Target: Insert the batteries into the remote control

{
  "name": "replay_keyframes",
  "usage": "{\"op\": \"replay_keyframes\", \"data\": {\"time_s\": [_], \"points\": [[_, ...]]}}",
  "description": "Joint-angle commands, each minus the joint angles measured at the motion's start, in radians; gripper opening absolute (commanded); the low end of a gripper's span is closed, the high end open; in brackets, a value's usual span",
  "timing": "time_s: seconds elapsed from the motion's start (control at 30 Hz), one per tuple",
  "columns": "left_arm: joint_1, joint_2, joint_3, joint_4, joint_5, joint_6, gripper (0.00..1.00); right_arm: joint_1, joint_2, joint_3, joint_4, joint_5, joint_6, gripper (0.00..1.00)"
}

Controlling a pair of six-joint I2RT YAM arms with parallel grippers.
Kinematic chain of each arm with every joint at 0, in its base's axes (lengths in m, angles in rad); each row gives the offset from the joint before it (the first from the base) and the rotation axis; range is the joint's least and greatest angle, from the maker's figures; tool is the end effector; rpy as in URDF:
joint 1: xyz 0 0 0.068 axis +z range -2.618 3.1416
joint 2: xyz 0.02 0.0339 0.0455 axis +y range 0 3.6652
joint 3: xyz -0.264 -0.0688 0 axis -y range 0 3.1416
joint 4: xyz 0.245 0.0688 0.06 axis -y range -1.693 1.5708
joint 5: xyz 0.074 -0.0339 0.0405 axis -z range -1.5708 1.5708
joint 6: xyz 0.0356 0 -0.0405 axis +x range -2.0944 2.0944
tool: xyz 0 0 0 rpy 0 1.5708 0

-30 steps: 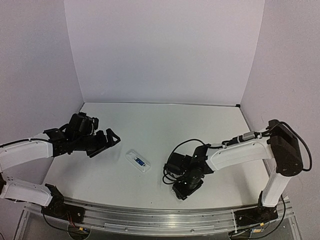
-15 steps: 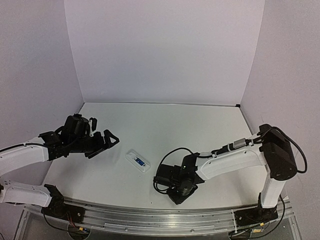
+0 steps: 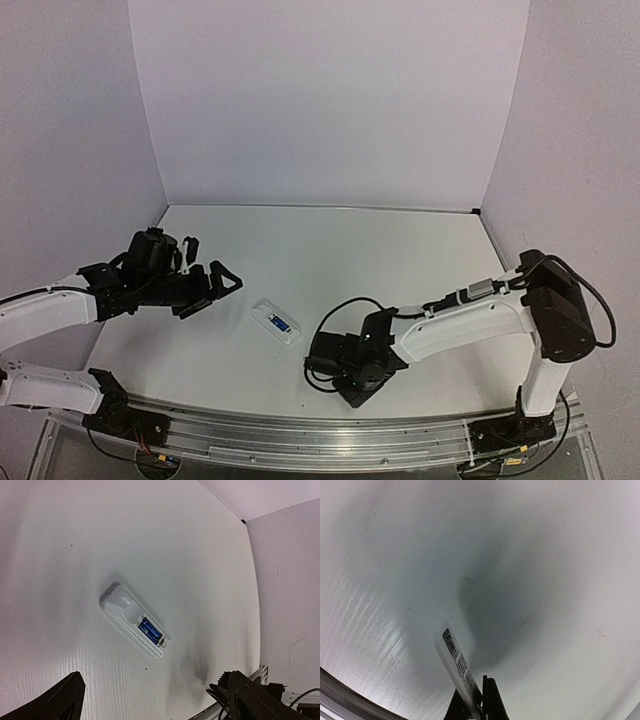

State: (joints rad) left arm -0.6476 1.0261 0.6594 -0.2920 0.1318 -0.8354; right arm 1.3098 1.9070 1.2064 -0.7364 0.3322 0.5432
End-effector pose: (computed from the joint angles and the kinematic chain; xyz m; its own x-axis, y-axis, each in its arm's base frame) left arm 0.1725 -0.1364 0.2406 -0.8325 -0.2921 -0.4709 0.0948 0.7622 -0.6404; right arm 0.1009 0.3327 0.1439 -0.6852 -0.6719 -0.2813 -0.6401 0.7397 -0.2077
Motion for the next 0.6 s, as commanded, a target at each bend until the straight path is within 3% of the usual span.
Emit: {"op": "replay_keyframes", "data": {"time_s": [0.0,0.1,0.3,0.4,0.57], "points": [[-0.004,0.015,0.052,0.072,0.186,-0.001,1.0,0.006,-0.15,0.059,-0.006,0.184,-0.148,0.0],[-0.004,0.066,0.092,0.116,0.352,-0.033,1.0,0.005,-0.225,0.044,0.098,0.289,-0.323,0.0],[-0.004,0.216,0.175,0.201,0.564,-0.18,0.96,0.004,-0.303,-0.037,0.497,0.402,-0.754,0.0],[-0.005,0.245,0.171,0.327,0.603,-0.289,0.9,0.004,-0.268,-0.02,0.645,0.422,-0.905,0.0],[-0.007,0.249,0.155,0.434,0.581,-0.425,0.78,0.004,-0.173,0.058,0.722,0.451,-1.026,0.0]]}}
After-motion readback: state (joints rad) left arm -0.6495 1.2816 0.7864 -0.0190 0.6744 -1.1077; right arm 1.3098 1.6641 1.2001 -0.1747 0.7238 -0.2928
